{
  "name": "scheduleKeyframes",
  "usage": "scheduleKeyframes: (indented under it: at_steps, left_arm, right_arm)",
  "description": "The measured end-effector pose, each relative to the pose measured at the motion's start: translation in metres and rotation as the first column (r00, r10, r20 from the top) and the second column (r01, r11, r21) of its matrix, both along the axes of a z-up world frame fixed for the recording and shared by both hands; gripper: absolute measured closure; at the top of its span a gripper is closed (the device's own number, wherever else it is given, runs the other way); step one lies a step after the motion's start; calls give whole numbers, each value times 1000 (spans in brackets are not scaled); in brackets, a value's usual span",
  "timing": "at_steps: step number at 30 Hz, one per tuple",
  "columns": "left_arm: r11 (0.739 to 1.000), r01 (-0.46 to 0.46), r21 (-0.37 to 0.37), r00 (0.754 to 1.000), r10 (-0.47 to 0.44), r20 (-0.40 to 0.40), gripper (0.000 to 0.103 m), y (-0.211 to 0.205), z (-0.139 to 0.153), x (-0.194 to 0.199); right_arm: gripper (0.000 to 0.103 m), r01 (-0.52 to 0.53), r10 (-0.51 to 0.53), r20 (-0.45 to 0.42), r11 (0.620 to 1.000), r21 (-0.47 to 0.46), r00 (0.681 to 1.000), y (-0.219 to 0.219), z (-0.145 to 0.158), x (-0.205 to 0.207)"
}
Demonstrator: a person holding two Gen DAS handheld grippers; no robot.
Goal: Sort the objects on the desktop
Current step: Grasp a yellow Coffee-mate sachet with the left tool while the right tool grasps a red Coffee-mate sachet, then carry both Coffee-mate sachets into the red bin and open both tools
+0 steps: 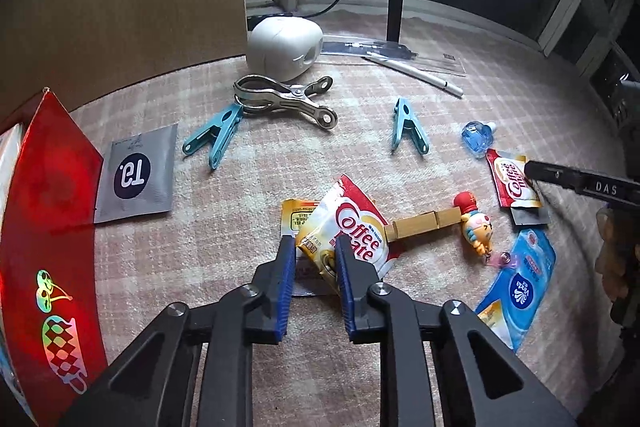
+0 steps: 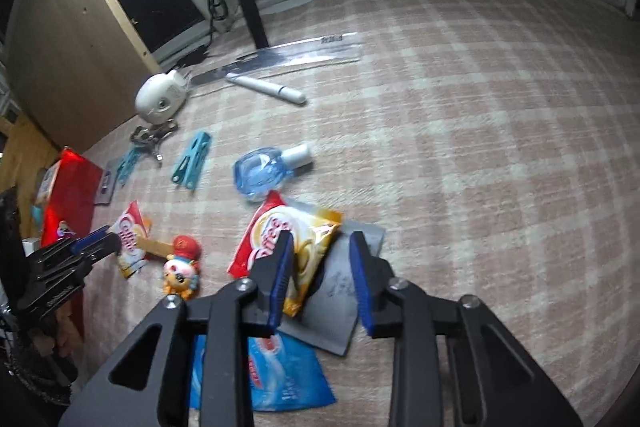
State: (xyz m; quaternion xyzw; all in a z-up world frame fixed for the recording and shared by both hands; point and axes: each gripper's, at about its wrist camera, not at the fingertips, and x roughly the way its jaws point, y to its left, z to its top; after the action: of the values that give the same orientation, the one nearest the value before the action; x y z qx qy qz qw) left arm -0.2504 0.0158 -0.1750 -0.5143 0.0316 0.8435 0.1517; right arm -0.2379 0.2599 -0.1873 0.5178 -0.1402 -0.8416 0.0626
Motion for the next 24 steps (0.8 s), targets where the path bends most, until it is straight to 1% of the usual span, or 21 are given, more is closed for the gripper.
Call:
scheduleKeyframes:
  at_steps: [1,4,7,10,11,13,14,15,18,19,21,22,23,24]
  left_arm:
    - [1000,1,2,1000,-1,-2,85,0,0,0]
    - [1000,2,5,1000,-2,-7,87,2,0,-1]
    - [1000,5,11,1000,-5,-11,88,3,3,-1]
    - [1000,14,18,1000,-14,-21,90,4,8,0]
    - [1000,18,20,1000,-17,-24,91,5,10,1]
    - [1000,27,9,999,-27,-28,91,6,11,1]
    - [999,32,3,999,-32,-30,91,7,11,2]
    - [999,36,-2,999,-36,-32,91,8,11,2]
    - [999,32,2,999,-32,-28,91,6,10,3]
    - [999,33,1,999,-33,-28,91,6,11,3]
    - [999,34,1,999,-34,-29,91,6,11,3]
    - [999,33,2,999,-33,-29,91,6,11,3]
    - [999,33,3,999,-33,-29,91,5,11,3]
    - [999,32,4,999,-32,-29,91,5,11,4]
  right_arm:
    - [71,-9,9,5,1000,9,1000,-1,-1,-3]
    - [66,-39,39,8,999,31,999,-7,-3,-9]
    - [66,-76,76,3,995,64,997,-15,-3,-11]
    - [66,-110,110,7,992,61,994,-18,-2,-15]
    - [68,-123,123,8,991,58,992,-19,-1,-15]
    - [67,-163,164,-9,984,67,986,-18,5,-17]
    - [64,-174,175,-11,982,77,985,-17,5,-18]
    - [64,-182,184,-12,979,88,983,-16,6,-20]
    - [60,-235,234,20,970,65,972,-13,-1,-28]
    - [59,-253,250,39,964,83,967,-15,-5,-31]
    - [59,-282,280,31,953,110,959,-19,-4,-31]
    - [62,-290,288,29,950,118,957,-20,-4,-31]
    - [77,-301,299,30,948,107,954,-21,-4,-30]
    - [84,-312,310,36,946,87,950,-22,-3,-30]
